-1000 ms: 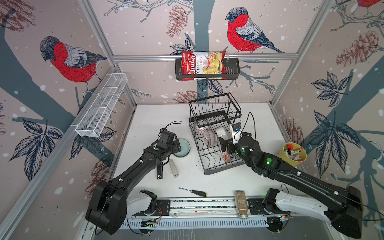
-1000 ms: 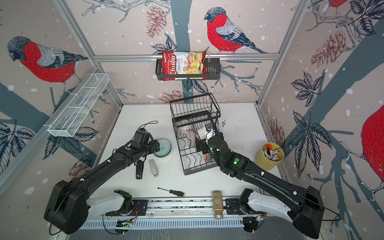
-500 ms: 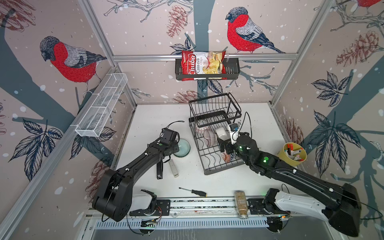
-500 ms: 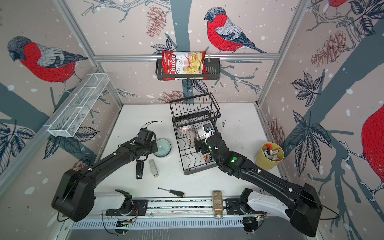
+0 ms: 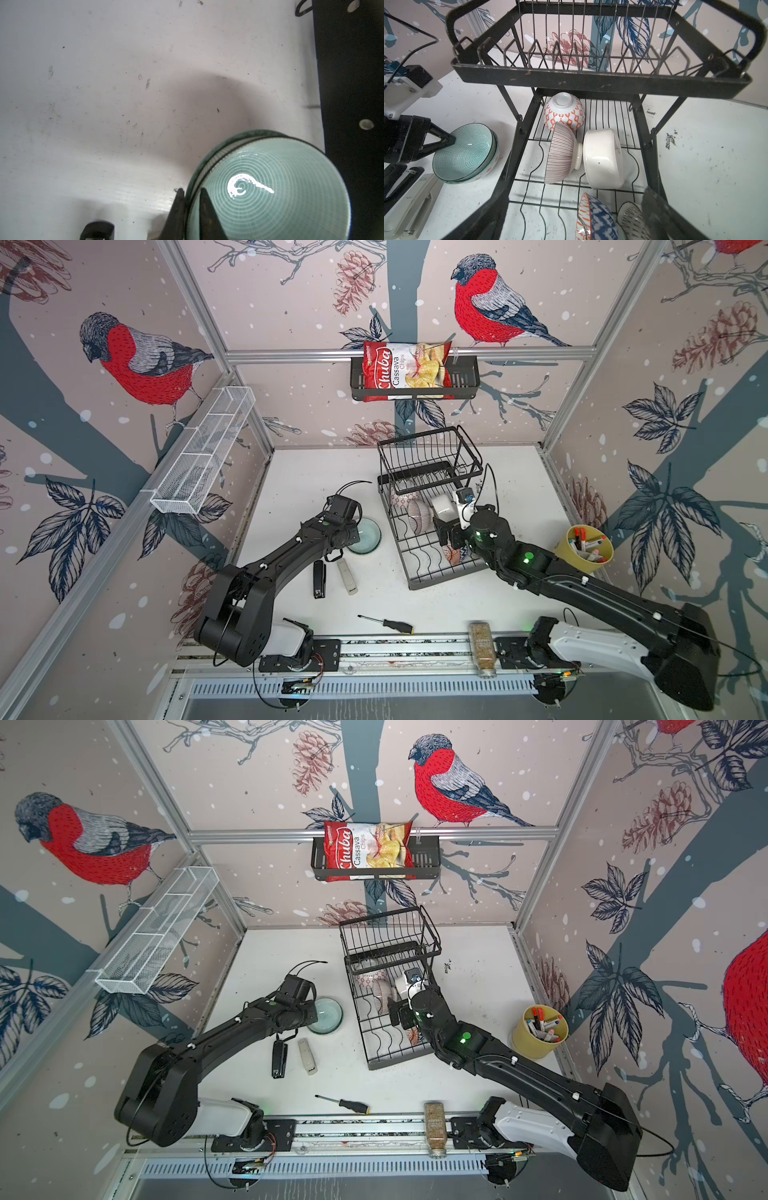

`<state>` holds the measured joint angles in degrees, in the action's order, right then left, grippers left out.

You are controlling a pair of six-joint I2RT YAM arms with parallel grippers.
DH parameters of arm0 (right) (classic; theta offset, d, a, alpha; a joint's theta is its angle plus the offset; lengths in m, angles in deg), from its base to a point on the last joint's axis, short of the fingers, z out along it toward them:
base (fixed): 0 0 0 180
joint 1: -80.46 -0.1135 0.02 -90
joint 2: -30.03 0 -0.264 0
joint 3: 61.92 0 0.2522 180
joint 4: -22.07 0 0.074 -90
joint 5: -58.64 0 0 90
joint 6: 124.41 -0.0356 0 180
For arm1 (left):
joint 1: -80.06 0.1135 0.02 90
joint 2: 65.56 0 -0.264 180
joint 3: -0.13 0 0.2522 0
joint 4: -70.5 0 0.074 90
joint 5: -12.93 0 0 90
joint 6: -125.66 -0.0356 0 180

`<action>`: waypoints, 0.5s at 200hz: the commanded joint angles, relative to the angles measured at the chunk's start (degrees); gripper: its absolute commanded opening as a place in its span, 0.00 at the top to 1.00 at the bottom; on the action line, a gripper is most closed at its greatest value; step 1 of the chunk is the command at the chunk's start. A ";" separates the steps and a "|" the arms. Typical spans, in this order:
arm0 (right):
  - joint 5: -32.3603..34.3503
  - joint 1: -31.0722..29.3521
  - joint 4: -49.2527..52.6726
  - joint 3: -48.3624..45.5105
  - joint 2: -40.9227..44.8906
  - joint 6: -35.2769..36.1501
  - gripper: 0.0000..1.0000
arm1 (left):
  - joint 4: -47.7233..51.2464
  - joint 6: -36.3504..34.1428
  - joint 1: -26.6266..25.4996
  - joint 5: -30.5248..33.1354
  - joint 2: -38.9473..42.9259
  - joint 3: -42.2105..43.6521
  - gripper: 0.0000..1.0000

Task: Load the bowls into the dish rack
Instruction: 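Grasp the green-lined bowl rim with the left gripper and lift it off the green-patterned bowl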

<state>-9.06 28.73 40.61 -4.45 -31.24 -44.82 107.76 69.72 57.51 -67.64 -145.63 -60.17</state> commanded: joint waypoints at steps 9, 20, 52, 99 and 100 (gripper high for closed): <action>-0.38 0.06 -0.15 0.57 -0.49 -0.64 0.00 | 0.59 -0.40 0.13 0.76 1.16 -0.38 0.90; -0.47 0.05 -0.05 0.60 -0.75 -0.61 0.00 | 0.60 -0.53 0.08 0.76 1.65 -0.36 0.92; -0.52 0.13 0.27 0.87 -1.50 -0.79 0.00 | 0.58 -1.00 0.09 0.91 2.83 -0.35 0.97; -0.99 0.13 0.85 1.51 -2.76 -1.01 0.00 | -0.29 -2.20 0.05 0.58 4.97 0.31 1.00; -0.97 0.17 0.89 1.49 -2.82 -1.01 0.00 | -0.30 -2.23 0.09 0.54 5.04 0.36 1.00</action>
<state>-9.32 28.84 41.11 -3.60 -33.58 -45.19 108.03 68.63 57.51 -67.64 -141.89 -60.02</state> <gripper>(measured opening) 0.995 0.068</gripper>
